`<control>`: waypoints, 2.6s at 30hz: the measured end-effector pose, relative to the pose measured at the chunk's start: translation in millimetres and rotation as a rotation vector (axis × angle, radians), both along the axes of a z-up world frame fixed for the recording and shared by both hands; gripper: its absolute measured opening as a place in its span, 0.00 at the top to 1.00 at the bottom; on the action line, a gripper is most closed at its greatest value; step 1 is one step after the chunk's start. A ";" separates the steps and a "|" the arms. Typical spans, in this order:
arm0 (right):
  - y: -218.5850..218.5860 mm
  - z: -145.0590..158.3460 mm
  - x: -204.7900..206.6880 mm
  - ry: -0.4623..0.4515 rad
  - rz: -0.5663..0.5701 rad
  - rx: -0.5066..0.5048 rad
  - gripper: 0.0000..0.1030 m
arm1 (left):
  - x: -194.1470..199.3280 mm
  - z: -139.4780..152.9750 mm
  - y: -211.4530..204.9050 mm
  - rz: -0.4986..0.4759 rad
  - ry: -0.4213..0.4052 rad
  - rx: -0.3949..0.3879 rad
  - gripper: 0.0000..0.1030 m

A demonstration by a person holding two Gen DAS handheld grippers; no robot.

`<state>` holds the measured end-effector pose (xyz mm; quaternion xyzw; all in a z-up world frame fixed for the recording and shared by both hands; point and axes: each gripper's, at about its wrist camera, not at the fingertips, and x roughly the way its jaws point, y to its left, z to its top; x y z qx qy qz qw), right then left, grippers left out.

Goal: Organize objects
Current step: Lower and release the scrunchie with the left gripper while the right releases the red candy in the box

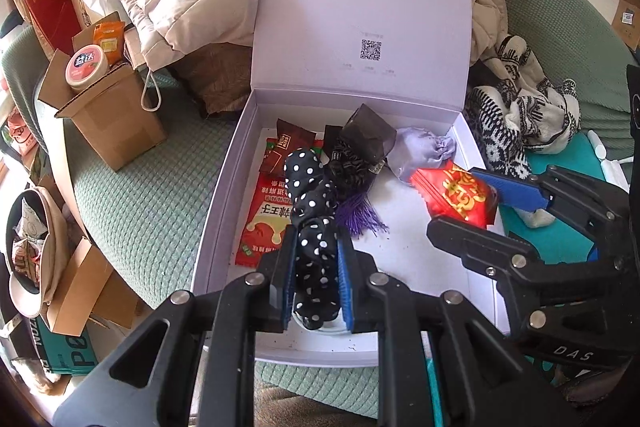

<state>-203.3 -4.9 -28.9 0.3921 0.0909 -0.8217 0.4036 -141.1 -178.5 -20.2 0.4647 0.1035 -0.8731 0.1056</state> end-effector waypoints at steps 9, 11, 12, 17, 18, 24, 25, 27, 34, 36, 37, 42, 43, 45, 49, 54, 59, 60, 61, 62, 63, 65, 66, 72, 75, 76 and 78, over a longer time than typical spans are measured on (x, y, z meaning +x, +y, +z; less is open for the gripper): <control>-10.7 -3.0 -23.3 0.016 -0.002 0.006 0.52 | -27.2 -8.8 -10.5 -0.015 -0.010 -0.013 0.84; -12.5 -4.2 -28.5 0.019 -0.002 0.008 0.52 | -32.8 -11.7 -12.2 -0.018 -0.013 -0.019 0.84; -13.3 -4.9 -31.1 0.021 -0.004 0.009 0.52 | -35.7 -13.1 -13.1 -0.019 -0.014 -0.020 0.84; -17.9 -9.5 -43.0 0.029 -0.008 0.020 0.52 | -50.0 -19.9 -17.3 -0.028 -0.020 -0.032 0.84; -18.6 -10.5 -45.5 0.030 -0.010 0.023 0.52 | -52.9 -21.7 -18.3 -0.030 -0.022 -0.033 0.84; -22.9 -16.7 -58.8 0.036 -0.025 0.030 0.52 | -68.7 -31.4 -27.9 -0.035 -0.032 -0.038 0.84; -24.2 -18.0 -60.7 0.037 -0.027 0.032 0.52 | -71.1 -33.0 -29.4 -0.036 -0.034 -0.037 0.84; -25.7 -20.5 -63.7 0.040 -0.031 0.037 0.52 | -75.6 -36.5 -31.5 -0.039 -0.037 -0.039 0.84; -31.7 -30.6 -70.6 0.036 -0.029 0.053 0.52 | -90.9 -49.2 -39.4 -0.057 -0.059 -0.040 0.84; -33.4 -33.1 -71.2 0.033 -0.027 0.056 0.52 | -94.3 -52.3 -42.0 -0.055 -0.062 -0.042 0.84; -33.8 -34.1 -71.5 0.033 -0.026 0.057 0.52 | -95.9 -54.1 -43.0 -0.056 -0.064 -0.042 0.84; -37.2 -39.5 -73.2 0.031 -0.026 0.073 0.52 | -99.3 -60.8 -45.4 -0.064 -0.075 -0.040 0.84; -37.4 -40.0 -73.5 0.032 -0.027 0.075 0.52 | -101.3 -63.6 -45.2 -0.064 -0.078 -0.037 0.84; -37.7 -39.9 -74.1 0.033 -0.028 0.079 0.52 | -103.0 -67.6 -45.8 -0.066 -0.088 -0.029 0.84; -38.4 -40.9 -76.1 0.026 -0.038 0.092 0.51 | -104.1 -71.1 -45.4 -0.065 -0.094 -0.031 0.84; -38.7 -42.3 -77.4 0.020 -0.047 0.116 0.51 | -105.5 -73.0 -46.9 -0.057 -0.102 -0.025 0.82; -39.5 -41.7 -75.4 0.020 -0.049 0.142 0.50 | -104.3 -72.1 -47.9 -0.041 -0.103 -0.027 0.72; -39.3 -41.4 -74.9 0.018 -0.050 0.145 0.50 | -103.3 -70.9 -47.6 -0.040 -0.098 -0.030 0.70; -39.0 -41.1 -74.3 0.016 -0.052 0.148 0.50 | -102.4 -69.4 -47.5 -0.038 -0.094 -0.032 0.69; -38.5 -40.6 -73.6 0.015 -0.054 0.151 0.49 | -101.5 -68.1 -47.3 -0.037 -0.092 -0.035 0.68; -37.7 -39.5 -72.8 0.016 -0.056 0.151 0.49 | -100.5 -66.5 -47.1 -0.036 -0.089 -0.038 0.67; -35.6 -36.3 -70.9 0.020 -0.059 0.148 0.49 | -98.0 -63.3 -46.9 -0.032 -0.082 -0.040 0.66; -34.6 -34.4 -69.8 0.024 -0.061 0.148 0.49 | -96.8 -61.9 -46.7 -0.031 -0.080 -0.040 0.65; -31.3 -23.6 -63.4 0.042 -0.067 0.145 0.48 | -87.6 -53.1 -43.9 -0.022 -0.065 -0.054 0.59; -28.9 -17.5 -60.5 0.050 -0.072 0.140 0.47 | -67.6 -45.4 -47.1 -0.015 -0.061 -0.057 0.55; -27.6 -15.3 -60.6 0.054 -0.078 0.140 0.47 | -66.1 -43.3 -46.3 -0.016 -0.056 -0.056 0.55; -25.7 -13.6 -57.6 0.060 -0.081 0.137 0.47 | -63.7 -36.3 -44.7 -0.012 -0.051 -0.062 0.55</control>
